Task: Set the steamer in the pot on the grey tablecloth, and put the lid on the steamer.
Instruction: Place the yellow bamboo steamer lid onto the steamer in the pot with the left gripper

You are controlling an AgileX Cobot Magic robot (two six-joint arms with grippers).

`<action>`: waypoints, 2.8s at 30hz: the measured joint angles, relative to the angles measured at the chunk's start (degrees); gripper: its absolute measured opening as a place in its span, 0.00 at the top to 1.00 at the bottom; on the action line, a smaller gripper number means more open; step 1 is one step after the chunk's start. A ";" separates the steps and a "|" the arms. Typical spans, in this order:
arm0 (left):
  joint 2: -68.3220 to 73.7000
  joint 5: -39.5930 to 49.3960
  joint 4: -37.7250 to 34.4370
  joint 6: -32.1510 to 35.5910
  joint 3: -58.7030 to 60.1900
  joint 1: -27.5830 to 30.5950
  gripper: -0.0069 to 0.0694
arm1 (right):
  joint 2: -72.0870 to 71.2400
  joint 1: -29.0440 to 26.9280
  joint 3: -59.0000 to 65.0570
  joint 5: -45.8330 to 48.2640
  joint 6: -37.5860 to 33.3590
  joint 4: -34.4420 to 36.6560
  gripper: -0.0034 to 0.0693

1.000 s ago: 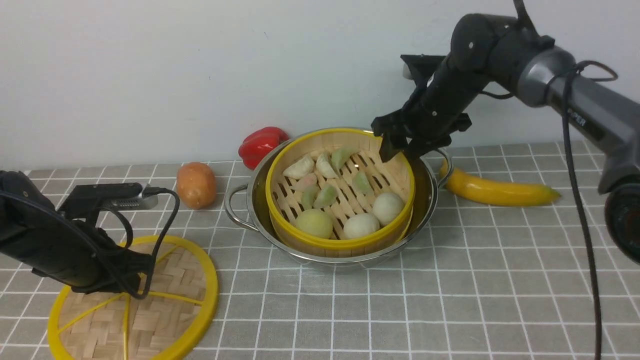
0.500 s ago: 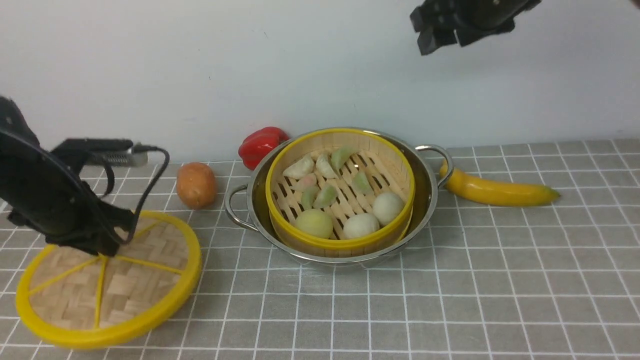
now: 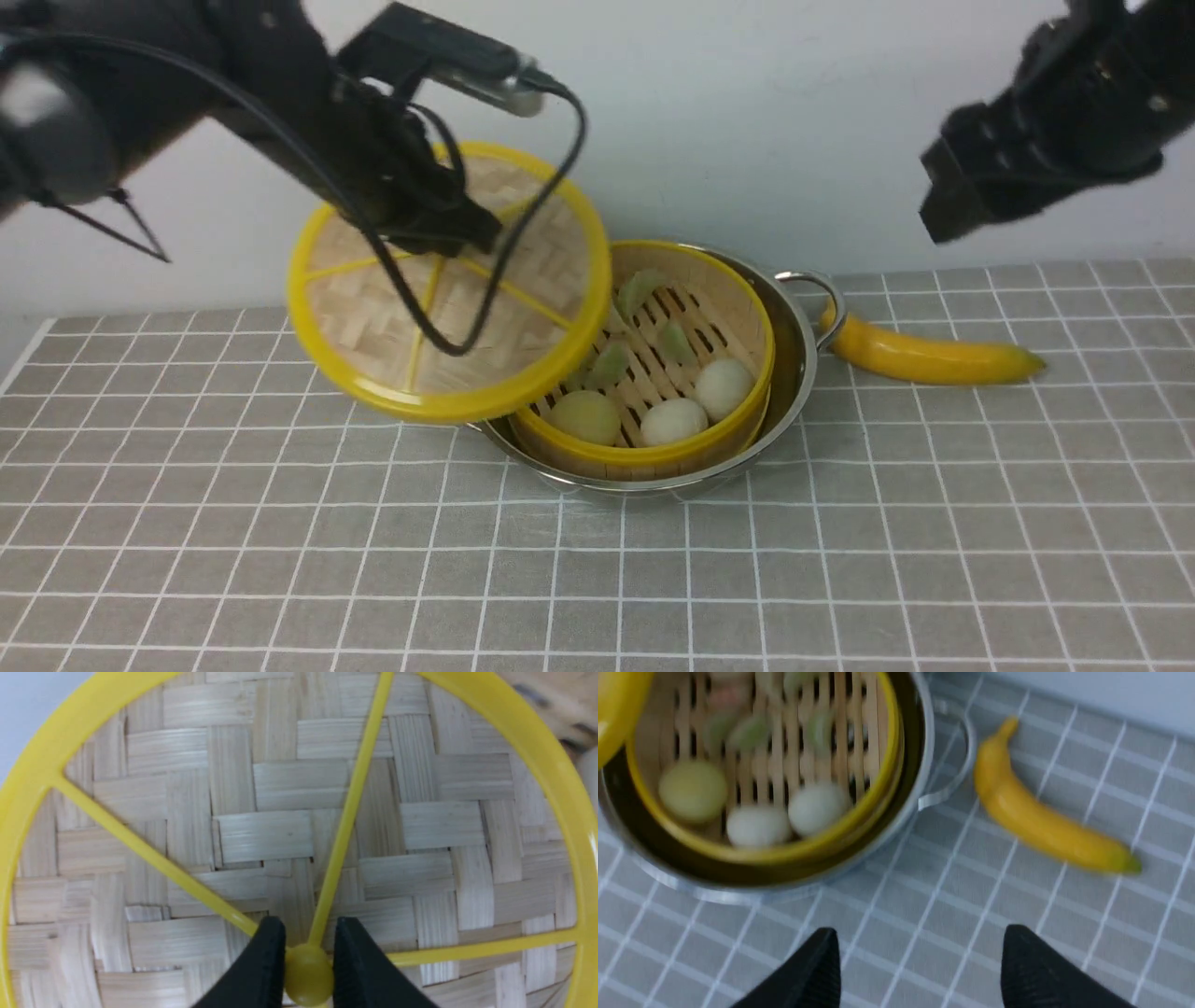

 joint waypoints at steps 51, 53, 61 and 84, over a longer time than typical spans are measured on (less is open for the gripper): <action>14.15 -8.93 -1.05 1.00 -6.80 -9.82 0.75 | -38.39 0.00 16.81 0.05 7.93 -8.37 0.96; 15.11 -9.95 -1.05 1.00 -6.80 -9.82 0.75 | -38.39 0.00 16.81 0.05 7.80 -8.07 0.96; 15.52 -11.11 -1.05 1.00 -6.93 -9.89 0.75 | -38.39 0.00 16.81 0.05 7.54 -7.24 0.96; 14.17 -10.09 4.03 -1.68 -8.30 -9.89 0.50 | -38.39 0.00 16.81 0.05 7.30 -7.21 0.94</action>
